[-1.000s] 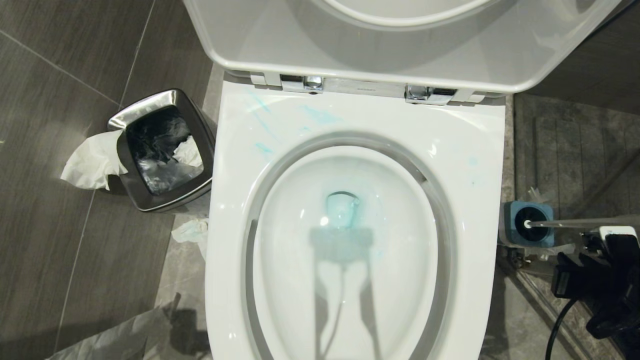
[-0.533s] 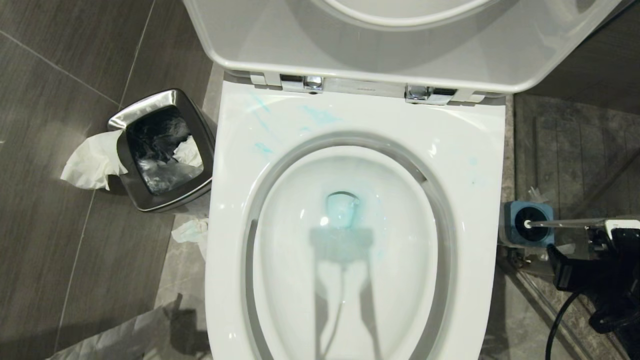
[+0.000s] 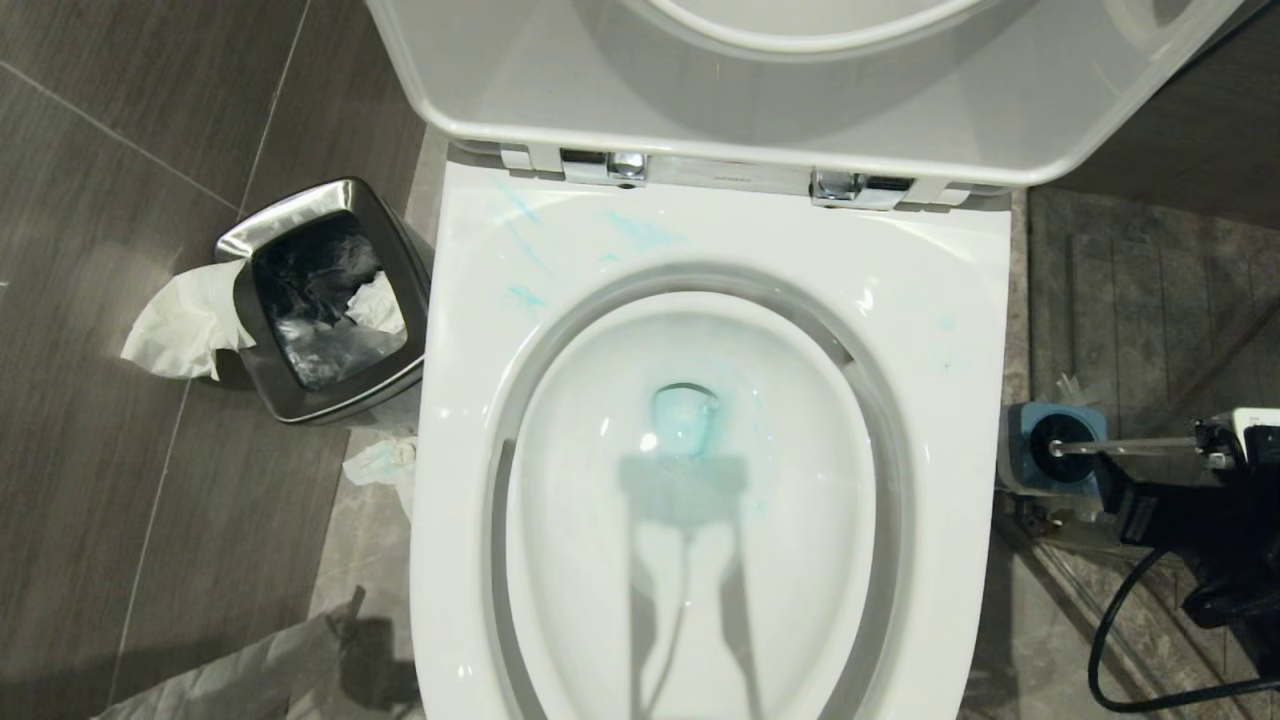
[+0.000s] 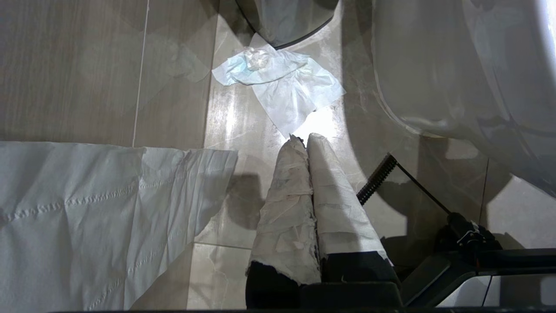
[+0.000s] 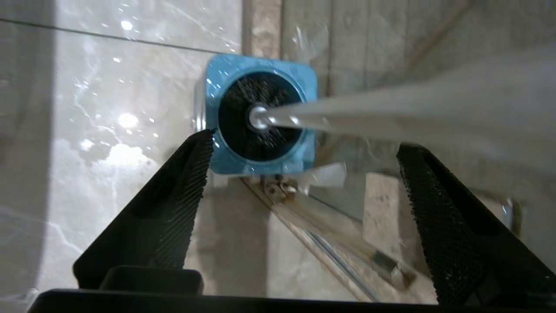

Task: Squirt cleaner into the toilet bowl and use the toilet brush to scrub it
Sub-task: Scrub the toilet bowl

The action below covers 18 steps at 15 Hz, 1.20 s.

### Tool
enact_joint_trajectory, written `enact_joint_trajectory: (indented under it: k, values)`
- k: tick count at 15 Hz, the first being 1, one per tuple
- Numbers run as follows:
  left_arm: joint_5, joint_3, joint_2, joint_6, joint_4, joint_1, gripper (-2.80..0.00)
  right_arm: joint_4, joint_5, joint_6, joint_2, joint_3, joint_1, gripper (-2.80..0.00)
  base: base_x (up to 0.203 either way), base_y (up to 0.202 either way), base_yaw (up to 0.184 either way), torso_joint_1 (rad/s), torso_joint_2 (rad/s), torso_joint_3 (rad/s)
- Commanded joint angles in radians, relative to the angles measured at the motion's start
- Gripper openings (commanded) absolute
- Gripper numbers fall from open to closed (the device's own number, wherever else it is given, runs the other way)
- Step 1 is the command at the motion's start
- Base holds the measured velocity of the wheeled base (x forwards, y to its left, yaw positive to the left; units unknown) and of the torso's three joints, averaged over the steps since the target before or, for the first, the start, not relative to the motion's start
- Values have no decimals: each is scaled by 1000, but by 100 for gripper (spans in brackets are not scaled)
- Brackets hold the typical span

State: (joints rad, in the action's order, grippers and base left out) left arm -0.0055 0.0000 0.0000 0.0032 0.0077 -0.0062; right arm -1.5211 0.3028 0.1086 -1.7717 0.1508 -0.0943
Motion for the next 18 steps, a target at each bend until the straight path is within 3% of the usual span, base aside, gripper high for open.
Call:
enact_joint_trajectory:
  k: [1, 6, 11, 18]
  values:
    - [-1, 2, 2, 0, 0, 0, -280, -9, -59, 2, -8, 26, -33, 0, 0, 0, 0, 0, 0, 0]
    - [0, 2, 2, 0, 0, 0, -280, -9, -253, 10, -37, 96, -83, 0, 0, 0, 0, 0, 0, 0]
    - [0, 2, 2, 0, 0, 0, -280, -9, -271, 26, -98, 188, -96, 0, 0, 0, 0, 0, 0, 0]
    - [-1, 2, 2, 0, 0, 0, -280, -9, -327, 49, -41, 197, -96, 0, 0, 0, 0, 0, 0, 0]
